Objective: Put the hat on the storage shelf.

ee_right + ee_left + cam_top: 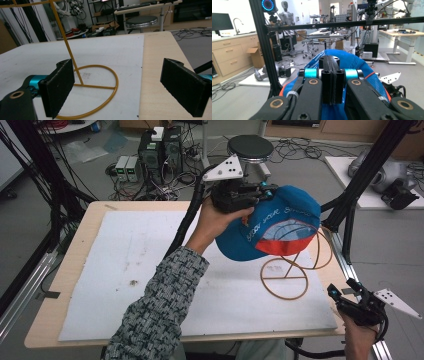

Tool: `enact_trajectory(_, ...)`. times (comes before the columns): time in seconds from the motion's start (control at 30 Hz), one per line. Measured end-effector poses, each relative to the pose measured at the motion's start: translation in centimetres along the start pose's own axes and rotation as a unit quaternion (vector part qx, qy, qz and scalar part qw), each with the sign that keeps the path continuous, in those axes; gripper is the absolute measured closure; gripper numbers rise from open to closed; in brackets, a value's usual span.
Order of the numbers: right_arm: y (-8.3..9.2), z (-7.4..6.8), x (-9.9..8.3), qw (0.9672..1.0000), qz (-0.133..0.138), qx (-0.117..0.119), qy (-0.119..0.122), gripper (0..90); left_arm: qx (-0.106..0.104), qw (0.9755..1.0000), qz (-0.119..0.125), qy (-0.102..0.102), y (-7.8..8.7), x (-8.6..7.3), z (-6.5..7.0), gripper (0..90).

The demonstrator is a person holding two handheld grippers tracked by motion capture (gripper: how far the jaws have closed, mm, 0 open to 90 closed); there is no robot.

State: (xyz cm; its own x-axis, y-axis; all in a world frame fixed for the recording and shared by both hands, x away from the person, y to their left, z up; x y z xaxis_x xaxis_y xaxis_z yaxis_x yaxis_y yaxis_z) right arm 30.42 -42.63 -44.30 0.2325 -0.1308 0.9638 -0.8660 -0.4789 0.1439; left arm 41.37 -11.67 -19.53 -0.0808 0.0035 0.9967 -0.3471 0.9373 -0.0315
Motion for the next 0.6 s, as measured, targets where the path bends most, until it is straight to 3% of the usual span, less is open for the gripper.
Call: enact_trajectory(0.6,-0.1,-0.3,-0.1,1.0,-0.004,0.008,0.003,11.2,-0.021,0.9996,-0.019,0.006,-3.9,-1.6,1.0,88.8)
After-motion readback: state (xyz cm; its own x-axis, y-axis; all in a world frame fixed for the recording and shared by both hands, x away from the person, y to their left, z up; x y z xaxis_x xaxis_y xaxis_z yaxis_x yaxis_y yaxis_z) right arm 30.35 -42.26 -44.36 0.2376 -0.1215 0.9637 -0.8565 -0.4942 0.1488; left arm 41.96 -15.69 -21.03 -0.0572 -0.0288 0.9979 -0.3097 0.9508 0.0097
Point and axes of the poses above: each handheld gripper's, and its own axes: y roughly backward along the jaws, x roughly out of its top, z roughly to its right, the point moved 8 cm from there along -y, roughly forward along the jaws, and after that the axes turned 7 degrees about x, right-handed, at the moved point
